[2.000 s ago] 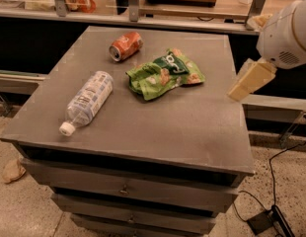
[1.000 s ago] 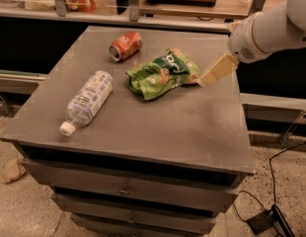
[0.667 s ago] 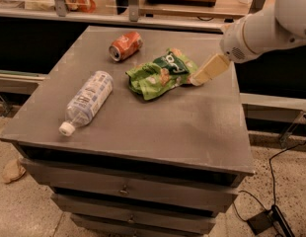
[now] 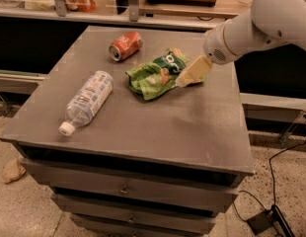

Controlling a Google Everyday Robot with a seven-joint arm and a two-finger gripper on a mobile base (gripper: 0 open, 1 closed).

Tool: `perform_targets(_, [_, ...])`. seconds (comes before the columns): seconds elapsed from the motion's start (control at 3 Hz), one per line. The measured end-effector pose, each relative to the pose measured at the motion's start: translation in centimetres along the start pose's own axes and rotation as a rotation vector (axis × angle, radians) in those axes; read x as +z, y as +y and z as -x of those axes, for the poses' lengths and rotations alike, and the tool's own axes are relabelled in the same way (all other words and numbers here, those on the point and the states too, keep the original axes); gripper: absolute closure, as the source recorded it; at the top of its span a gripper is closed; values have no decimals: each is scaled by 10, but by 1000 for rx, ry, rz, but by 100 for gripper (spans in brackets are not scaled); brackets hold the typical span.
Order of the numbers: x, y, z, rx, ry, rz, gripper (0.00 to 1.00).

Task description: Pick green rice chip bag

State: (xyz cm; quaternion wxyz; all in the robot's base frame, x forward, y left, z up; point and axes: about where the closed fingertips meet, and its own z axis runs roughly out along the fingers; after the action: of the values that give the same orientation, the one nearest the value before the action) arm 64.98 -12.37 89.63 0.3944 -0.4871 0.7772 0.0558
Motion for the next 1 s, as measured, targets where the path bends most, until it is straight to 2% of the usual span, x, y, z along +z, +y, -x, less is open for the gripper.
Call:
perform_targets(0.67, [40, 34, 4, -2, 3, 83, 0])
perform_targets(1.0, [41, 35, 4, -3, 4, 86, 0])
